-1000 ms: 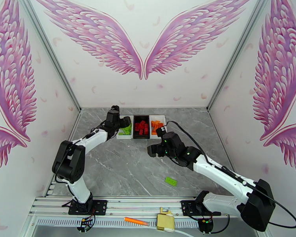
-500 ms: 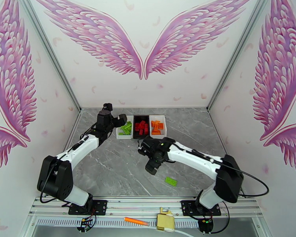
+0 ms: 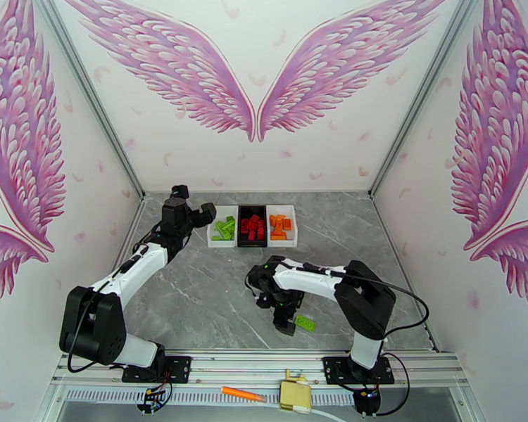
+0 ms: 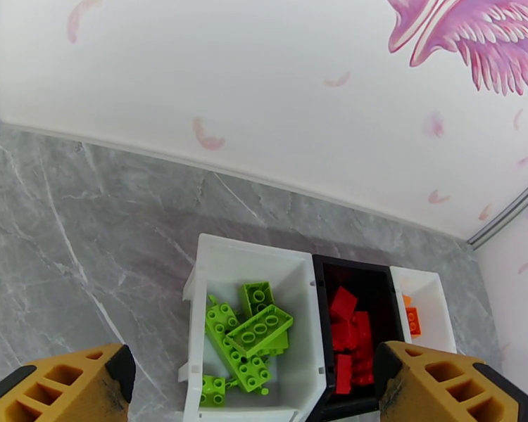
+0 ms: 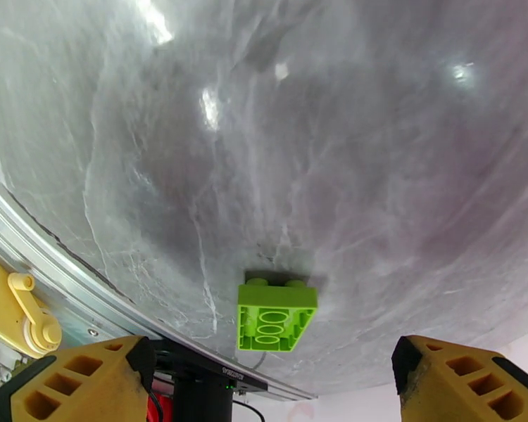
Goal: Sort the legos into containers by color
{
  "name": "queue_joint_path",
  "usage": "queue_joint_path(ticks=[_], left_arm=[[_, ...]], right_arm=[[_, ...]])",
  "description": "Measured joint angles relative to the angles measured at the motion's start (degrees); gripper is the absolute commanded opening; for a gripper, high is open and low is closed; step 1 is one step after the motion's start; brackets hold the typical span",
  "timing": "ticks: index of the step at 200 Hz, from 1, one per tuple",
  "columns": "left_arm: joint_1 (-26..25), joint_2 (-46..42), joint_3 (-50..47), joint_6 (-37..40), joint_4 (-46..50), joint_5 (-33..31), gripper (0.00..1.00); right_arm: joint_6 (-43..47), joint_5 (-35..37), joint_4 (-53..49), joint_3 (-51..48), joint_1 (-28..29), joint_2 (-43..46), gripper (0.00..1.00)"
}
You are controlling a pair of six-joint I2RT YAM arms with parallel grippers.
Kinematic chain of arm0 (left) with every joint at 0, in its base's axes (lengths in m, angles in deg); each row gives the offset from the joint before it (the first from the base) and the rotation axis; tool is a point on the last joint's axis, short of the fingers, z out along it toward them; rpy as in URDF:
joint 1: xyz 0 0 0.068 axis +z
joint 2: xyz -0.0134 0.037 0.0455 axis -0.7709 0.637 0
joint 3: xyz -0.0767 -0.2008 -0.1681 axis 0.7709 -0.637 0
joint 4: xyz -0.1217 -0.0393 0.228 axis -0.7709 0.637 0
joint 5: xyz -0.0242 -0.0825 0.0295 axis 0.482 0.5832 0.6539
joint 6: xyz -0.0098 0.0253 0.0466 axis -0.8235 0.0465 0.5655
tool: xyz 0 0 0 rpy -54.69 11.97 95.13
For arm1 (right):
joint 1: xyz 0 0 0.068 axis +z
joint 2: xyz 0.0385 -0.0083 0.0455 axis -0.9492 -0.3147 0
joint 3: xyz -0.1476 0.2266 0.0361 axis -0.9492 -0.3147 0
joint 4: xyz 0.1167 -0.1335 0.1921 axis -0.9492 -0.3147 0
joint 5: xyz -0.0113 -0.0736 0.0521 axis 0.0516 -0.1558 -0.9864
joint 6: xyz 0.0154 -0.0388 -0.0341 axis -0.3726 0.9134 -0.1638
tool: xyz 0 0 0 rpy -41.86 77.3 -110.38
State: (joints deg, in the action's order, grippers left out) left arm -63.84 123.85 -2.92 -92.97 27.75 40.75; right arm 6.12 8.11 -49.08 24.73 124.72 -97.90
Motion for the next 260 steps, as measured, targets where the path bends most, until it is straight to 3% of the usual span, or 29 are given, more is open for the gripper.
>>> queue_joint_path(ticks=[126, 177, 260], left_arm=[[0.00, -0.87, -0.74, 0.07, 0.00, 0.20, 0.93], [0.00, -0.92, -0.79, 0.09, 0.00, 0.20, 0.92], [0.02, -0.96, -0.90, 0.50, 0.00, 0.24, 0.92]], right_arm=[[0.33, 1.99, 2.21, -5.40, 0.00, -2.69, 0.61], [-0.04, 4.33, 2.93, -5.33, -0.02, -2.71, 0.36], [-0.50, 5.27, 3.21, -5.01, -0.76, -2.32, 0.32]])
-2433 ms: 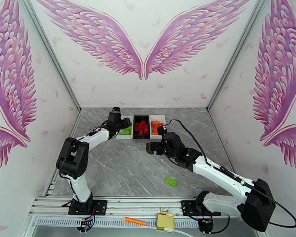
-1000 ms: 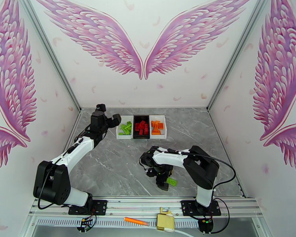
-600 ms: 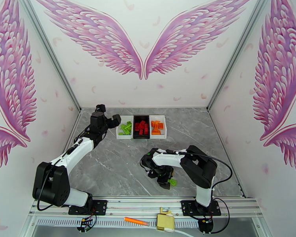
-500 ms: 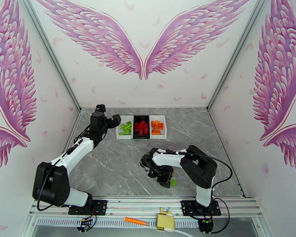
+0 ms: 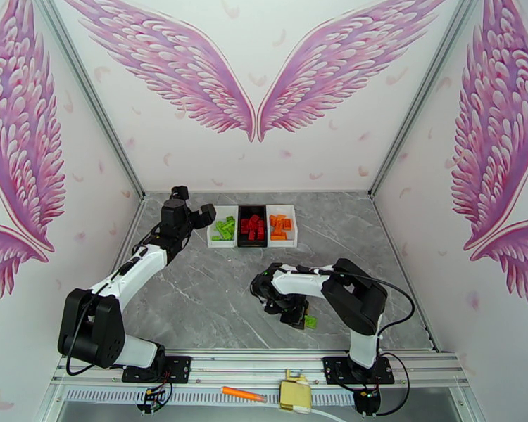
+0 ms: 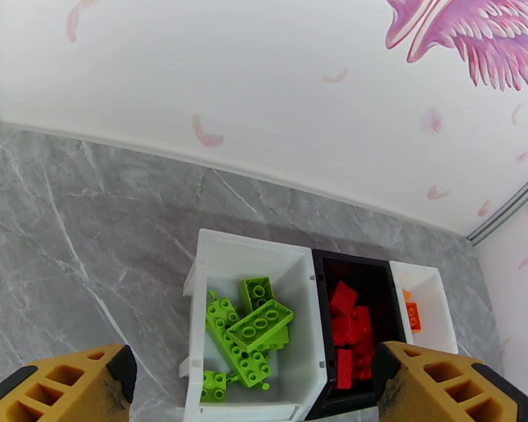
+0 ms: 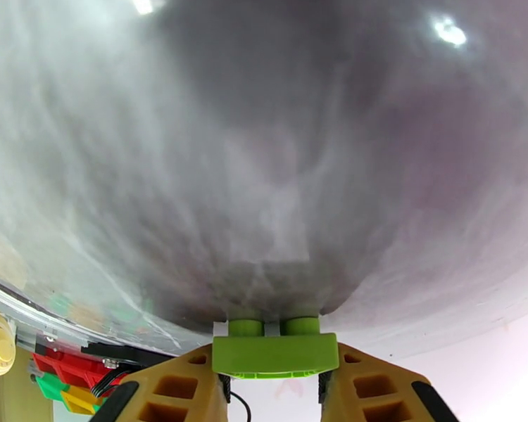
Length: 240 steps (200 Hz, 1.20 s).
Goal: Sort the legos into containers by color
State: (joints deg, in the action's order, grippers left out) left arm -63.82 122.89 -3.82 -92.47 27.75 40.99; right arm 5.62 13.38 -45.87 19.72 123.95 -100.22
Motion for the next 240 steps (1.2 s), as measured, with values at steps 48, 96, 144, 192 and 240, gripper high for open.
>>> queue_joint_path(ticks=[48, 96, 144, 192, 240], left_arm=[[-0.02, -1.40, -1.14, 0.61, 0.02, 0.22, 0.92], [-0.02, -5.64, -4.13, 1.73, 0.92, -0.04, 0.92], [-0.98, -11.34, -11.52, 3.69, 1.44, -0.70, 0.92], [-2.69, -16.31, -17.64, 5.70, 1.70, 0.42, 0.93], [-4.00, -22.08, -21.55, 7.96, 2.27, 1.33, 0.92]], right_arm=[[-0.04, -1.46, 4.61, 2.67, -1.86, 5.73, 0.31], [-1.16, -4.17, 14.67, 6.82, -3.26, 10.93, 0.29], [-7.65, -7.67, 33.51, 7.61, -7.85, 12.57, 0.28], [-15.10, -7.10, 52.65, 9.05, -9.46, 10.67, 0.27], [-20.04, -5.20, 62.77, 19.12, -11.02, -0.92, 0.26]])
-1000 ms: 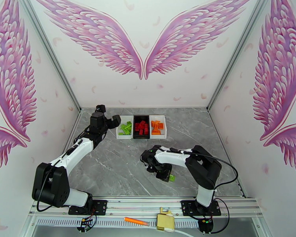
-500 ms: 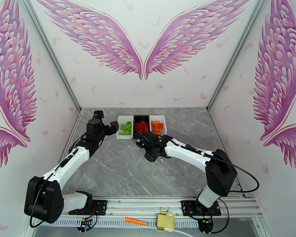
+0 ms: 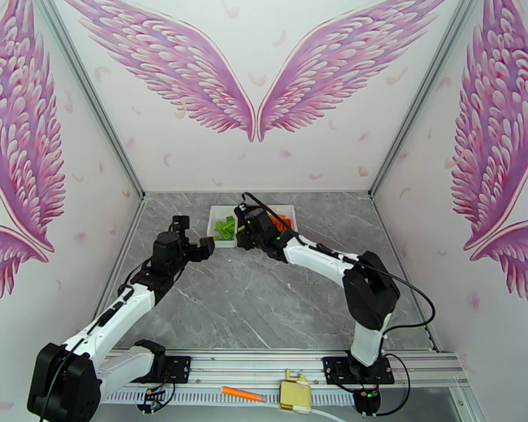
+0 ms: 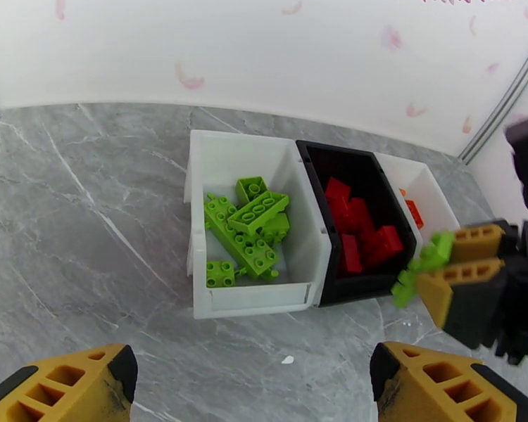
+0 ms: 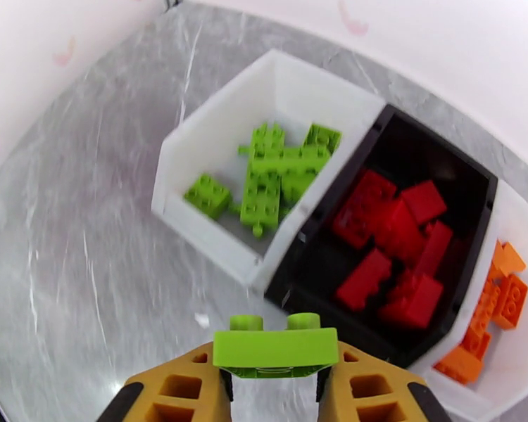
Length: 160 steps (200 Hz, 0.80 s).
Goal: Sort the legos into containers by color
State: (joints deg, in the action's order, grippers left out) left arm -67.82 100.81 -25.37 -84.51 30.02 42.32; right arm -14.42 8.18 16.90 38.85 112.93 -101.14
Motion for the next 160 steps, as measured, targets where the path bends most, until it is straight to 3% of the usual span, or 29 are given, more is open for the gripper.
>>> queue_joint_path(ticks=[95, 121, 160], left_arm=[[-0.31, -5.79, -1.18, 5.99, 2.19, 1.66, 0.94], [-0.31, -5.81, -1.18, 6.67, 2.19, 1.64, 0.94], [-0.35, -5.81, -1.18, 7.13, 1.18, 2.27, 0.95]], right_arm=[[-6.14, 0.39, 2.43, 23.34, -1.05, -20.61, 0.28], [-5.97, 0.59, 1.11, 26.73, -1.88, -23.12, 0.55], [-4.52, -0.15, 0.28, 27.04, -3.37, -22.88, 0.81]])
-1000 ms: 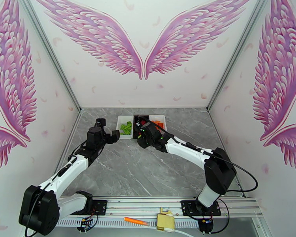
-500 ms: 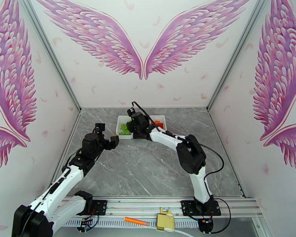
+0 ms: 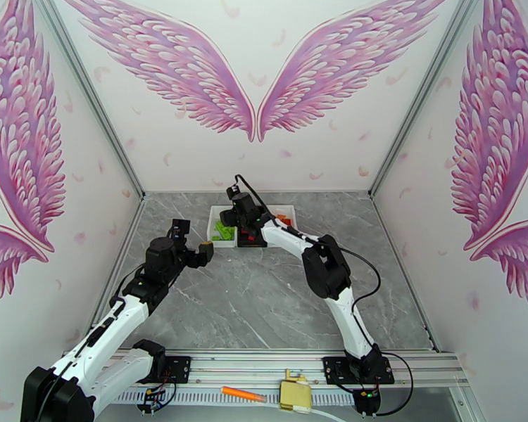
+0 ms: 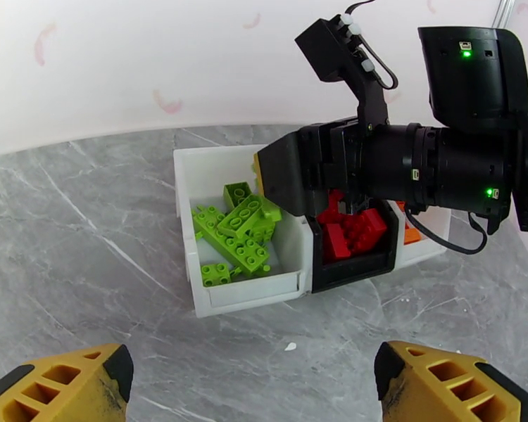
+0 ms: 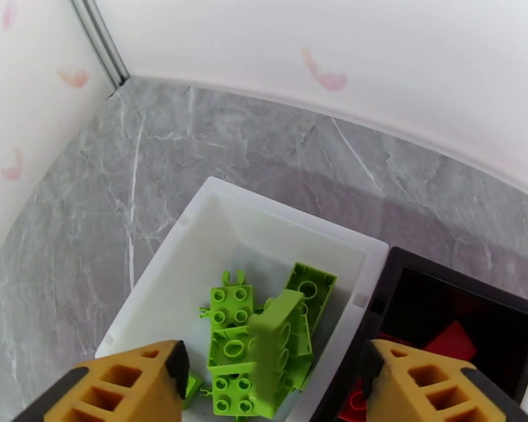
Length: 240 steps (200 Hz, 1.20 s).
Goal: Sort the legos into containers by color
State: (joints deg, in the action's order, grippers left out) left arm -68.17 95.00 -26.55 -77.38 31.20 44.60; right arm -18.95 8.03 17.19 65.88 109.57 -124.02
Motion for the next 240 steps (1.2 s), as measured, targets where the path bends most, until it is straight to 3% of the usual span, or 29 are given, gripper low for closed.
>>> queue_joint_path(ticks=[33, 84, 118, 158, 202, 240], left_arm=[[-0.04, 0.02, -0.31, 1.14, -3.48, -1.33, 0.96], [0.17, 0.42, -2.91, 6.75, -9.25, -12.13, 0.99], [1.73, 2.21, -6.80, 10.08, -14.19, -18.75, 0.99], [3.78, 2.62, -10.64, 12.15, -18.71, -21.16, 0.99], [6.88, 6.38, -14.32, 14.62, -26.93, -21.68, 0.99], [10.84, 13.16, -17.90, 13.22, -36.13, -20.13, 0.99]], right_arm=[[1.22, 0.26, 1.18, -9.09, -0.81, 6.99, 0.89], [2.73, 3.06, 9.66, -32.46, -2.40, 28.72, 0.98], [6.34, 7.23, 17.70, -50.18, -5.18, 44.09, 1.00], [11.04, 12.52, 21.92, -68.19, -9.75, 58.82, 0.99], [12.59, 15.85, 24.83, -80.83, -16.92, 68.70, 0.99], [12.17, 16.65, 31.56, -89.48, -21.90, 67.17, 0.99]])
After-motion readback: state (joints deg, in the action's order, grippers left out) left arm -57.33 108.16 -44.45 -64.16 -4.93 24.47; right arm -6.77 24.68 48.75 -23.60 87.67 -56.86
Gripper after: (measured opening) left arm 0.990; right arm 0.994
